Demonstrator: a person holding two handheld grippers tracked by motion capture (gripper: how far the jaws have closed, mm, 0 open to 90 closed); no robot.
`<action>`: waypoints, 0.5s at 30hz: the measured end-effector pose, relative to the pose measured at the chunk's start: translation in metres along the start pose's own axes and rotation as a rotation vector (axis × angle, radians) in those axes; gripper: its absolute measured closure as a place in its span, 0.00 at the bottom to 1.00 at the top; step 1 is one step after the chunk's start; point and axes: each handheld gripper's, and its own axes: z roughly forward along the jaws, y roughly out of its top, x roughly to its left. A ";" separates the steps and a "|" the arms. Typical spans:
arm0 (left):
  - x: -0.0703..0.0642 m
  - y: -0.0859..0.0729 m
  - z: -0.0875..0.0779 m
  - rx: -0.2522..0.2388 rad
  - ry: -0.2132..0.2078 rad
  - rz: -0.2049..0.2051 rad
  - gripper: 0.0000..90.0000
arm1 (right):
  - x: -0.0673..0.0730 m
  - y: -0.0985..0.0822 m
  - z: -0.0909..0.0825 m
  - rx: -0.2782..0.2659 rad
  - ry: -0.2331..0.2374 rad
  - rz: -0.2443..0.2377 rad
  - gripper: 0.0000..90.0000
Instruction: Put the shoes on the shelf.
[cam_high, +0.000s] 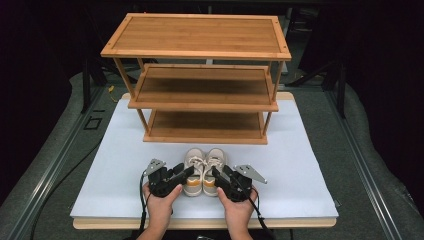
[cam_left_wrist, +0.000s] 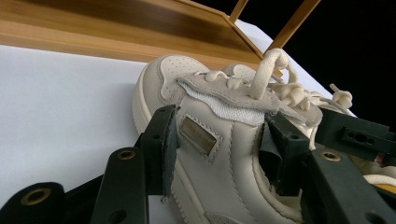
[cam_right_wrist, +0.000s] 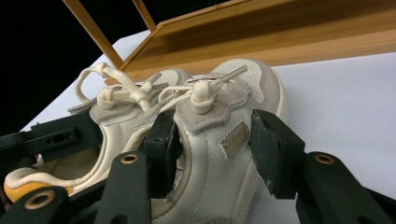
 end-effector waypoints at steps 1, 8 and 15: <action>0.000 0.001 0.000 -0.003 -0.001 0.000 0.57 | 0.001 0.001 0.000 0.001 0.007 -0.002 0.59; -0.002 0.007 -0.005 -0.012 -0.002 -0.003 0.57 | 0.007 0.008 -0.001 -0.022 -0.044 -0.016 0.59; -0.004 0.014 -0.009 -0.020 0.002 -0.002 0.57 | 0.011 0.014 -0.002 -0.026 -0.042 -0.026 0.59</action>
